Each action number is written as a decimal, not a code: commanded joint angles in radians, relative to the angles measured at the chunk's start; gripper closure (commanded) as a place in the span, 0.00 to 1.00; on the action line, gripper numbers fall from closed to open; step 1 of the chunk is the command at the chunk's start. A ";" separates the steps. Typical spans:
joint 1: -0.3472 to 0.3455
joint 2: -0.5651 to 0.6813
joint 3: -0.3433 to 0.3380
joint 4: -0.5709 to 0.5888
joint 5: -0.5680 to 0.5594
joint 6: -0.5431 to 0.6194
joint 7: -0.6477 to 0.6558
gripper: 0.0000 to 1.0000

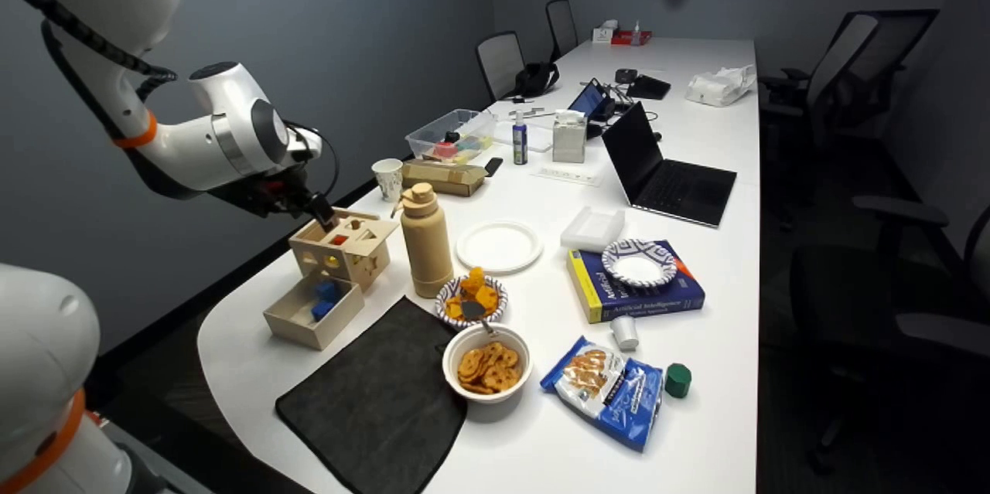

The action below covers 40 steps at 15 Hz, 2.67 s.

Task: Pick up the yellow and blue objects and put them in the box

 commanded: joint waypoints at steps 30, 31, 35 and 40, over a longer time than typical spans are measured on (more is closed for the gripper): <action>-0.043 0.294 0.000 0.017 0.013 0.169 0.180 0.00; -0.054 0.298 0.010 0.020 0.013 0.163 0.177 0.00; -0.076 0.310 0.019 0.037 0.004 0.143 0.156 0.00; -0.105 0.329 0.043 0.061 0.007 0.116 0.123 0.00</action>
